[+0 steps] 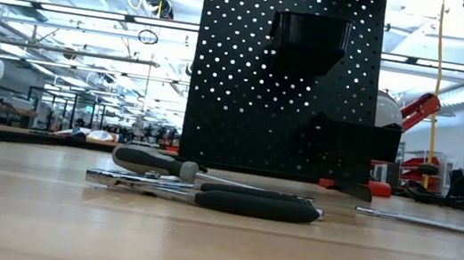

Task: Hang tools onto peg board
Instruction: Adjust the pegboard

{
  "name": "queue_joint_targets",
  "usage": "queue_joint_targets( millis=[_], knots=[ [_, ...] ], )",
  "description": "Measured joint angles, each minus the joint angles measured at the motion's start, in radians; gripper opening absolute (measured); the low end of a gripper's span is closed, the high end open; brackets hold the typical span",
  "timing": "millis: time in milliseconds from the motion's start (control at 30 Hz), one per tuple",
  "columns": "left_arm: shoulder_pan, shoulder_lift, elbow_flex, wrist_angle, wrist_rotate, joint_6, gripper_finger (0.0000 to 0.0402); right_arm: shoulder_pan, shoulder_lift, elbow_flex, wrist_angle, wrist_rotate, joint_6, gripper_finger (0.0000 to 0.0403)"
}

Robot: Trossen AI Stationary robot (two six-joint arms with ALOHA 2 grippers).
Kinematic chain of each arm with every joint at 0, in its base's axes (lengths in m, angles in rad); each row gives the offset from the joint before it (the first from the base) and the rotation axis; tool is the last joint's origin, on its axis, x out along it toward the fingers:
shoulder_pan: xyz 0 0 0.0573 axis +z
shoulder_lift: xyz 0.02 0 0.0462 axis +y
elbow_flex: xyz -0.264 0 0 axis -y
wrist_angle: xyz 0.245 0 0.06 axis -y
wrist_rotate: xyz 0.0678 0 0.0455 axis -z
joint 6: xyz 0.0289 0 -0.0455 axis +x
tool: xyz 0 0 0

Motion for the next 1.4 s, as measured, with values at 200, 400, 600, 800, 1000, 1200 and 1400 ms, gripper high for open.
queue_joint_targets(
  millis=[200,400,600,800,1000,1200,1400],
  knots=[
    [0.000,-0.001,0.000,0.001,0.001,-0.002,0.0010,0.003,0.000,0.021,0.002,-0.022,-0.047,0.0004],
    [0.000,-0.002,0.000,0.008,0.002,-0.007,0.0020,0.003,0.002,0.079,-0.045,-0.051,-0.046,0.0002],
    [0.000,-0.001,0.001,0.009,0.001,-0.021,0.0022,0.002,0.003,0.128,-0.088,-0.085,-0.012,0.0002],
    [0.000,0.000,0.001,0.009,-0.001,-0.092,0.0026,0.003,0.006,0.133,-0.102,-0.080,0.030,0.0001],
    [0.001,-0.019,-0.003,-0.017,-0.009,-0.222,0.0081,0.003,0.007,0.135,-0.133,-0.073,0.097,0.0001],
    [-0.010,-0.105,-0.003,-0.089,-0.038,-0.303,0.0177,0.003,0.008,0.135,-0.160,-0.075,0.137,0.0000],
    [-0.014,-0.189,-0.003,-0.163,-0.254,-0.363,0.0207,0.002,0.006,0.135,-0.171,-0.065,0.142,0.0000]
  ],
)
